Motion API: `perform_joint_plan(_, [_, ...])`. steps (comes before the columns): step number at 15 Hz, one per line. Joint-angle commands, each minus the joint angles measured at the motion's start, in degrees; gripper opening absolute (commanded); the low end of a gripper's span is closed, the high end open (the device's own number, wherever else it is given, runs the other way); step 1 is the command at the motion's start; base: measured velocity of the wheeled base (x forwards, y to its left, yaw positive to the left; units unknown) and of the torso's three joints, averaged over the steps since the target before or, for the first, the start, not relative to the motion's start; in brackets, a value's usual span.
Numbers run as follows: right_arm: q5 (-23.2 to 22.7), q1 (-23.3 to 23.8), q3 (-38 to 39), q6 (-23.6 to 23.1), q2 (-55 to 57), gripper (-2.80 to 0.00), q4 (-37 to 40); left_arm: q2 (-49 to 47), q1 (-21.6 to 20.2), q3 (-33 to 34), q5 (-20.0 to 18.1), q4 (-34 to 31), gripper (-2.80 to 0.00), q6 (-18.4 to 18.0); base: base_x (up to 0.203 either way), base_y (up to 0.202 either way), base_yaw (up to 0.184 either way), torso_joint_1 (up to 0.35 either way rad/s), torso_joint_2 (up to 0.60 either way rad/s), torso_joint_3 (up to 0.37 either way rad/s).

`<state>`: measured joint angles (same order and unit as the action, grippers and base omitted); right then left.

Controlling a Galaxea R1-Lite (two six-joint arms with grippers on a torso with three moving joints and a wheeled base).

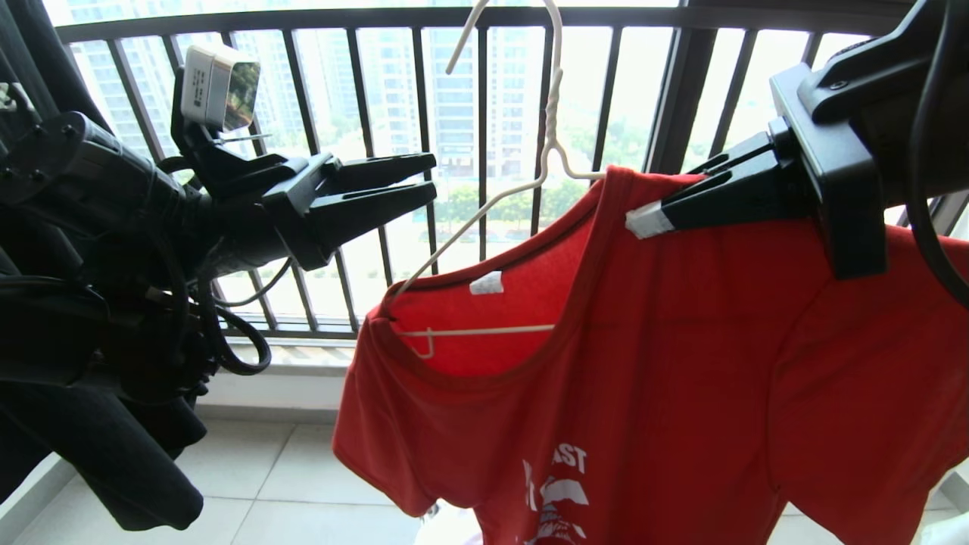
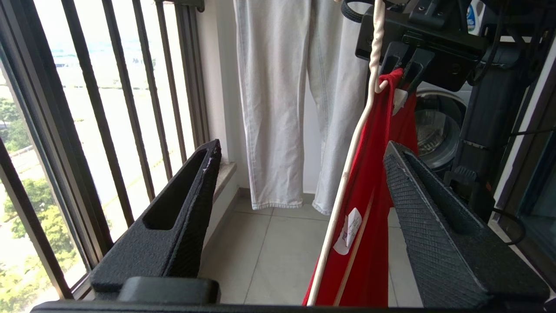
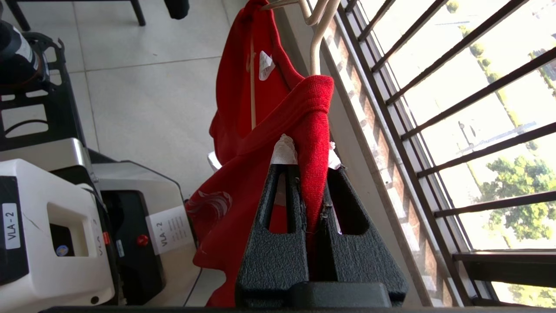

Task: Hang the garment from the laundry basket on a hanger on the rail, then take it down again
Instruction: Hang the clothes rack on the clothesline

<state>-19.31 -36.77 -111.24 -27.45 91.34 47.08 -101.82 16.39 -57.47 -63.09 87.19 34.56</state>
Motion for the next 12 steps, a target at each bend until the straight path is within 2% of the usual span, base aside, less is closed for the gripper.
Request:
perform_joint_plan(1, [-0.11, 0.47, -0.03, -0.02, -0.03, -2.80, 0.17, -0.05, -1.30, -0.99, -0.28, 0.48, -2.80, 0.24, 0.000, 0.000, 0.000, 0.000, 0.00, 0.000])
perform_joint_plan(4, [-0.11, 1.53, 0.03, 2.72, -0.03, -2.80, -1.91, -0.31, -2.36, -2.24, -0.20, 0.48, -2.80, 0.75, 0.000, 0.000, 0.000, 0.000, 0.00, 0.000])
perform_joint_plan(6, [0.15, 2.34, 0.36, 7.58, -0.03, -2.80, -5.94, -0.31, -2.79, -3.19, -0.15, 0.48, -2.80, 3.63, 0.000, 0.000, 0.000, 0.000, 0.00, 0.000])
perform_joint_plan(8, [0.73, 3.67, 0.76, 9.43, 0.25, -2.80, -9.19, -0.16, -3.12, -4.17, -0.11, 0.48, -2.80, 7.21, 0.000, 0.000, 0.000, 0.000, 0.00, 0.000])
perform_joint_plan(12, [5.85, 4.48, 3.66, 15.11, 0.38, -2.80, -14.56, 0.02, -4.78, -3.61, -0.19, 0.47, -2.80, 11.67, 0.000, 0.000, 0.000, 0.000, 0.00, 0.000])
